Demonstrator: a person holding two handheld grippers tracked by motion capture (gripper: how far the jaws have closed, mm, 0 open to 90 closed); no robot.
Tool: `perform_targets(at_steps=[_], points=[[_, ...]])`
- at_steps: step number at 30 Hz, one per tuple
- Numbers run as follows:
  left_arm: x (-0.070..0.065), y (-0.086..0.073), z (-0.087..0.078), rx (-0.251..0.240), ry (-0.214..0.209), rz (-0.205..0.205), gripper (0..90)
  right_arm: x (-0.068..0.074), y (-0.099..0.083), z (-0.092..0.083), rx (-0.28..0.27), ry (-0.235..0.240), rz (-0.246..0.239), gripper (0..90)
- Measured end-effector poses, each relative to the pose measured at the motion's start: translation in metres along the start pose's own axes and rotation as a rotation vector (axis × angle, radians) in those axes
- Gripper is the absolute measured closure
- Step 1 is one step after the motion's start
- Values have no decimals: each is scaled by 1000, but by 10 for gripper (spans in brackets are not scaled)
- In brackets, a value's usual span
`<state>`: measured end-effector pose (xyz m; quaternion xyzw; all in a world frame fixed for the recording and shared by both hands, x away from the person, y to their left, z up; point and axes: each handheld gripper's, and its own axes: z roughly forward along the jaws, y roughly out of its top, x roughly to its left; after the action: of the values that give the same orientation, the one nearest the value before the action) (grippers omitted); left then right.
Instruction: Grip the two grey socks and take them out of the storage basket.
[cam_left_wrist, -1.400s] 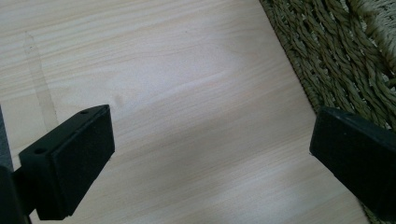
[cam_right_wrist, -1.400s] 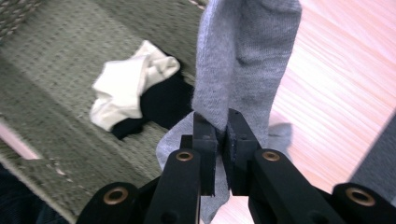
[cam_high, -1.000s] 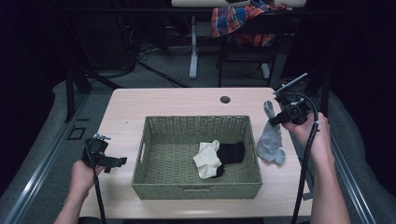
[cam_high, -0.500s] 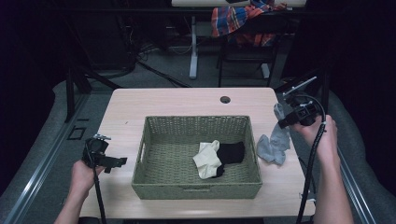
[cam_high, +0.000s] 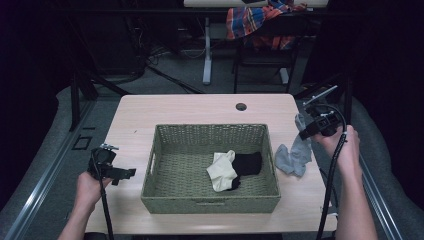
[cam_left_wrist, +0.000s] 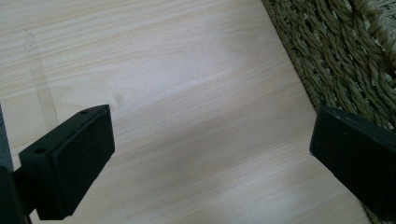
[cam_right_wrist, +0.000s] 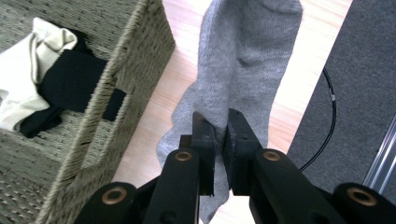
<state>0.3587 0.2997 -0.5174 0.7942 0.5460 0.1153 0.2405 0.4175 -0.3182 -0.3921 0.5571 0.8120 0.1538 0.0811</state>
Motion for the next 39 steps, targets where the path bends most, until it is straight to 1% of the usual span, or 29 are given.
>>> perform_targets(at_steps=[6,8,10,11,18,21,23,25,26,27,28,30,31,32,34,35,39], points=[[0,0,0,-2,-1,1,2,-5,-1,11,14,3,12,845],[0,0,0,-1,-4,2,2,-6,0,15,28,3,12,845],[0,0,1,-3,-1,3,2,-7,-1,20,23,9,22,845],[0,0,0,-3,-2,4,2,-8,0,22,40,6,14,844],[0,0,0,-2,-5,4,2,-11,-1,39,73,6,22,844],[0,0,0,-2,-4,3,2,-13,0,44,94,13,14,844],[0,0,0,-2,-5,3,2,-13,-1,48,90,6,27,845],[0,0,0,-3,-4,3,2,-15,-2,52,92,10,28,844],[0,0,0,-3,-5,3,2,-15,-2,53,91,17,37,844],[0,0,0,-6,-2,3,2,-15,-3,55,88,11,44,844],[-1,0,0,-6,-1,3,2,-16,-2,56,105,12,26,845],[-1,0,0,-5,-1,4,2,-15,-2,60,115,16,24,844],[-1,0,0,-6,-1,4,2,-14,-3,64,101,17,35,844],[-1,0,0,-6,-2,2,2,-14,-2,65,125,16,23,844],[-1,0,1,-6,-2,2,2,-13,-1,70,144,19,14,844],[-1,0,1,-6,-3,2,2,-12,-2,74,129,19,25,844],[-1,0,1,-6,-3,2,2,-12,-2,82,155,20,17,843]])
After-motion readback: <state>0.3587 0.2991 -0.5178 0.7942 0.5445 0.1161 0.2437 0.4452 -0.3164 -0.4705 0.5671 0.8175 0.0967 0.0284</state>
